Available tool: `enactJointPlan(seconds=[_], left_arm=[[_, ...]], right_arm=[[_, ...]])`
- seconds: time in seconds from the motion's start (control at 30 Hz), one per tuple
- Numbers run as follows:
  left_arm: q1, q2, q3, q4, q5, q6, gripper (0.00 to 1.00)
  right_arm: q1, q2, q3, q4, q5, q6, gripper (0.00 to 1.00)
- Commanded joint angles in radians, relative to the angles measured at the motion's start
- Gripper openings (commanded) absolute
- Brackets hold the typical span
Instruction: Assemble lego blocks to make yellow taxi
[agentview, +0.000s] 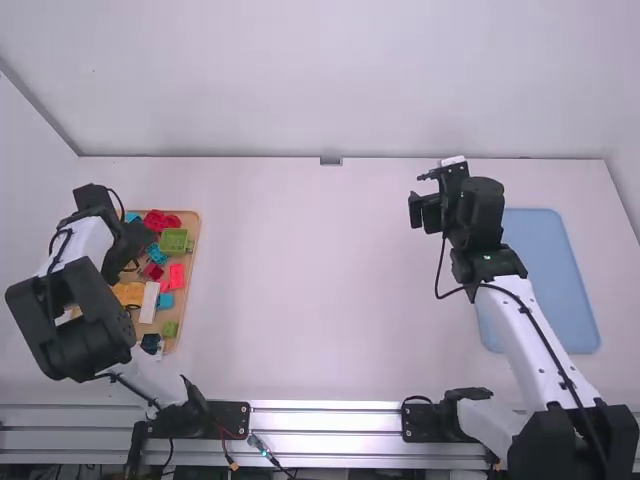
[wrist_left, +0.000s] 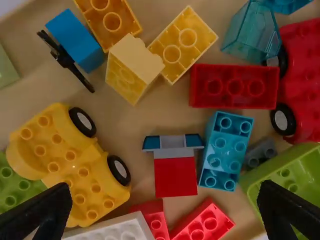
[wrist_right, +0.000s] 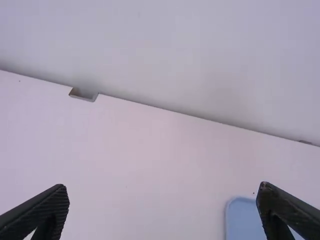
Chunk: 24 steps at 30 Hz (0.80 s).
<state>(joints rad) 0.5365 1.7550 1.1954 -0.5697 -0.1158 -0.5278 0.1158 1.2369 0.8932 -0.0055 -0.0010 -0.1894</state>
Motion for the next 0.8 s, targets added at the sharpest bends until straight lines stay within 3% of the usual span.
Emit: enactJointPlan(seconds=[0.0, 0.03, 0.27, 0.4, 0.43, 0.77], left_arm=[[0.003, 0.008, -0.033, 0.003, 0.000, -0.007, 0.98], [0.002, 0.008, -0.034, -0.003, -0.006, -0.024, 0.90], [0.001, 0.008, -0.040, -0.062, -0.087, -0.215, 0.85], [0.001, 0.009, -0.068, -0.050, -0.084, -0.217, 0.92], [0.005, 0.009, -0.080, -0.042, -0.084, -0.217, 0.99], [0.013, 0.009, -0.132, -0.030, -0.082, -0.217, 0.99]], right_arm=[[-0.006, 0.005, 0.043, 0.001, 0.002, 0.006, 0.99], [-0.006, 0.005, 0.043, 0.002, 0.002, 0.005, 0.99], [-0.006, 0.005, 0.043, 0.005, 0.002, 0.005, 0.99], [-0.006, 0.005, 0.043, 0.006, 0.002, 0.005, 0.99], [-0.006, 0.005, 0.043, 0.006, 0.002, 0.005, 0.99], [-0.006, 0.005, 0.043, 0.001, 0.002, -0.029, 0.99]])
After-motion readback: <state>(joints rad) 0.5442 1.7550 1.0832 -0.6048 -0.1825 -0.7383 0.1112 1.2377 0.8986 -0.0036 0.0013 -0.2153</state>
